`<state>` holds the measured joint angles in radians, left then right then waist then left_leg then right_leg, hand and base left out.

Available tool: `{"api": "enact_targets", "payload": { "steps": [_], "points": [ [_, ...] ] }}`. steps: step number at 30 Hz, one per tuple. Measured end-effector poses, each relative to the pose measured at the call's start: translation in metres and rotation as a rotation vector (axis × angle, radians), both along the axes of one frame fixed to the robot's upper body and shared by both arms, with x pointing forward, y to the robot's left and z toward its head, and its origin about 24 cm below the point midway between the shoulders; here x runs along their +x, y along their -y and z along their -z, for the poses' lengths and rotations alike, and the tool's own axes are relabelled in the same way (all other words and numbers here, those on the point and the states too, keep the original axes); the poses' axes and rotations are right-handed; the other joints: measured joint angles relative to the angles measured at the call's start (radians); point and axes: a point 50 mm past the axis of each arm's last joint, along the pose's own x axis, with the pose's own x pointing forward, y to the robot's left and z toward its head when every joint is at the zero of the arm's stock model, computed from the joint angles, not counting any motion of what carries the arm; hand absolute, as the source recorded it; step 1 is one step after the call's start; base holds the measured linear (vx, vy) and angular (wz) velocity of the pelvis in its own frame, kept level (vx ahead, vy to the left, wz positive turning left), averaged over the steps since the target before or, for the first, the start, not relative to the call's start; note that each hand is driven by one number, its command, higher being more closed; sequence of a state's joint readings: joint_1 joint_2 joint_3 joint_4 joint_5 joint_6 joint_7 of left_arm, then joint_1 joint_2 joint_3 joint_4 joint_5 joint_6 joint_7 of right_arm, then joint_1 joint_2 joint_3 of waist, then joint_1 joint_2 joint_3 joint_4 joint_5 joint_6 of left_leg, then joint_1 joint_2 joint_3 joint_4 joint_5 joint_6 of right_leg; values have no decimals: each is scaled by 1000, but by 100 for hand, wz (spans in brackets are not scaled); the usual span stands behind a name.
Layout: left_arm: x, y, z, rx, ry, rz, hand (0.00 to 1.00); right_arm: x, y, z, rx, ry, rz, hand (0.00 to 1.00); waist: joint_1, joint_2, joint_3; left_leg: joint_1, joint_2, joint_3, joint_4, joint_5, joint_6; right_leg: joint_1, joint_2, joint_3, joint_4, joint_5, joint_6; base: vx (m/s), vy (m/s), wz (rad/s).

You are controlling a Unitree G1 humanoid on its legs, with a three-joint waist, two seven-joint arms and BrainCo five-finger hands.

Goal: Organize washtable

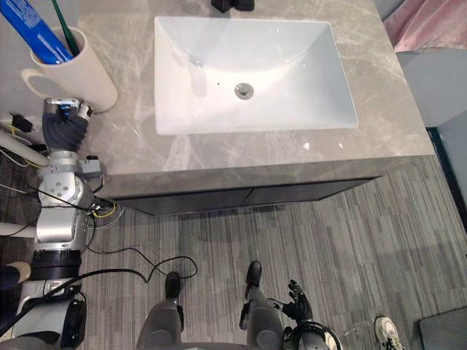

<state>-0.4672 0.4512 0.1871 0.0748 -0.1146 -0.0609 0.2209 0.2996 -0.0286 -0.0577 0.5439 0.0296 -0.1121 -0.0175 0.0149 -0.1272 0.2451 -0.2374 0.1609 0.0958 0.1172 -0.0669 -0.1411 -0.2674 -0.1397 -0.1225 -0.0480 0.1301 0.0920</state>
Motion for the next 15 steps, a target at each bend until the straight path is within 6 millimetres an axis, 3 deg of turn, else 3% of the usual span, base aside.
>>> {"api": "enact_targets", "payload": {
  "steps": [8, 15],
  "points": [
    [12, 4, -20, 64, 8, -27, 100, 0, 0, 0, 0, 0, 1, 0, 1, -8, 18, -28, -1, -10, -13, 36, -8, -20, 2, -3, -26, 44, -7, -69, -34, 2],
    [18, 13, -39, 86, 56, -17, 100, 1, -6, 0, 12, 2, -15, 0, 2, -32, 42, -45, -3, -15, -17, 52, -13, -37, 1, -3, -25, 50, -7, -44, -17, 2]
  ]
}}
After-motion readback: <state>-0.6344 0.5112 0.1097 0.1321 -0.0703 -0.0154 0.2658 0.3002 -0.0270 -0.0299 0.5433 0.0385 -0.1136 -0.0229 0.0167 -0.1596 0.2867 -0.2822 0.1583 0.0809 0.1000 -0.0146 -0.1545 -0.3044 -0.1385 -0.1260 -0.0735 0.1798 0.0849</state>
